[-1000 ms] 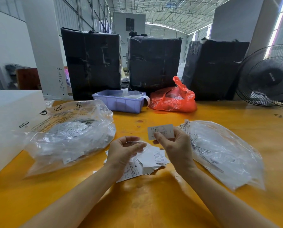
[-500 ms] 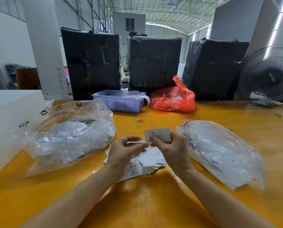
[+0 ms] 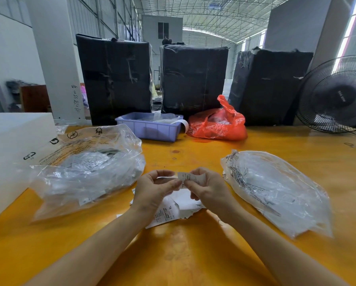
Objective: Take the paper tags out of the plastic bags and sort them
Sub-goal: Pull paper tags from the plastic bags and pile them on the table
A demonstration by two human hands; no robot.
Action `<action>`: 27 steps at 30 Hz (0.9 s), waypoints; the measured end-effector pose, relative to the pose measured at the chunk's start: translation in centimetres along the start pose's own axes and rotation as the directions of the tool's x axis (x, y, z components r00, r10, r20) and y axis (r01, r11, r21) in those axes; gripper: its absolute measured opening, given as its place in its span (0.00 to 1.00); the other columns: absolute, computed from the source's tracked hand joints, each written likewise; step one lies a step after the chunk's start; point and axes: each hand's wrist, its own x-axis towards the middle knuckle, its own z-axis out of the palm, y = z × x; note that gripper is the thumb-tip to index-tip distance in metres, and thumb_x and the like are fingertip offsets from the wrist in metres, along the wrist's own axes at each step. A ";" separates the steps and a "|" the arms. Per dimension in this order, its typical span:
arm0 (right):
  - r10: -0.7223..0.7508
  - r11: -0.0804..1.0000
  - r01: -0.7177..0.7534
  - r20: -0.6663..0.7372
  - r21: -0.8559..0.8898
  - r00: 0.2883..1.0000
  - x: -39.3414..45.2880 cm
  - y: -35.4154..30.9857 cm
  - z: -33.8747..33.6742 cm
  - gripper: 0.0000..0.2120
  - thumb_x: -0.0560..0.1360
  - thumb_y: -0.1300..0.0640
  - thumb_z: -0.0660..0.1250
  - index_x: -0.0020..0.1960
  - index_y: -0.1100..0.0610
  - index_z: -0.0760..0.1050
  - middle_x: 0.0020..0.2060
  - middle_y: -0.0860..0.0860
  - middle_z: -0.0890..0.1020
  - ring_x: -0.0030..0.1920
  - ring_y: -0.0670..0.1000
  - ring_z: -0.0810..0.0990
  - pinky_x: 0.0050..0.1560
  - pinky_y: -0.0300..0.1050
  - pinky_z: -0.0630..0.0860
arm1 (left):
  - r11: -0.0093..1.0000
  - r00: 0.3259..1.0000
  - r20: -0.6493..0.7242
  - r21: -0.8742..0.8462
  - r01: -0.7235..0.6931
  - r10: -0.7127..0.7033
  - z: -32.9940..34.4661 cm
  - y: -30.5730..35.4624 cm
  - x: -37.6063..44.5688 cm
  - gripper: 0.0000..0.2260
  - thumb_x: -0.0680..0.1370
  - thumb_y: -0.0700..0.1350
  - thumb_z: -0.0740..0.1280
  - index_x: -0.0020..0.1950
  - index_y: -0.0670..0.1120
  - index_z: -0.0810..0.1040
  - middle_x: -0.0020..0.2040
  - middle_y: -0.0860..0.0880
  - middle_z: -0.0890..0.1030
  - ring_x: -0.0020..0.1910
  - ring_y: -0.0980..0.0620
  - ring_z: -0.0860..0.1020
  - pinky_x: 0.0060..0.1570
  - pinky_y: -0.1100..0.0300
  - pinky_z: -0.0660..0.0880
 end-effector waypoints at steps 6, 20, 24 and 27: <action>0.034 0.998 -0.029 0.103 -0.053 0.994 -0.1 -0.1 0.0 0.11 0.73 0.63 0.69 0.52 0.57 0.71 0.35 0.51 0.77 0.29 0.42 0.75 0.29 0.35 0.72 | 0.999 0.999 -0.006 0.024 -0.039 0.039 0.0 -0.2 0.1 0.13 0.67 0.35 0.75 0.48 0.42 0.78 0.38 0.45 0.85 0.37 0.51 0.84 0.36 0.66 0.77; -0.045 0.992 0.055 0.082 -0.118 0.996 -0.2 -0.6 0.4 0.11 0.80 0.58 0.60 0.47 0.49 0.80 0.41 0.52 0.74 0.31 0.41 0.75 0.33 0.41 0.76 | 1.000 0.998 -0.053 0.018 -0.020 0.021 0.2 -0.3 -0.1 0.13 0.66 0.39 0.76 0.49 0.43 0.79 0.43 0.42 0.85 0.40 0.45 0.83 0.39 0.55 0.78; -0.091 0.981 0.109 0.117 -0.159 0.989 -0.5 -1.0 0.7 0.11 0.78 0.50 0.62 0.51 0.52 0.82 0.42 0.55 0.75 0.39 0.50 0.79 0.40 0.50 0.80 | 0.999 0.987 -0.155 -0.024 -0.040 0.036 0.4 -0.1 -0.1 0.08 0.68 0.40 0.75 0.44 0.43 0.79 0.40 0.44 0.83 0.40 0.46 0.82 0.42 0.54 0.78; -0.122 0.976 0.133 0.073 -0.171 0.990 -0.8 -1.1 0.9 0.09 0.77 0.51 0.65 0.52 0.51 0.82 0.36 0.51 0.80 0.41 0.53 0.81 0.44 0.54 0.78 | 0.995 0.987 -0.160 -0.091 -0.033 0.018 0.5 0.3 -0.2 0.08 0.68 0.43 0.74 0.41 0.43 0.78 0.38 0.46 0.81 0.39 0.46 0.80 0.43 0.51 0.78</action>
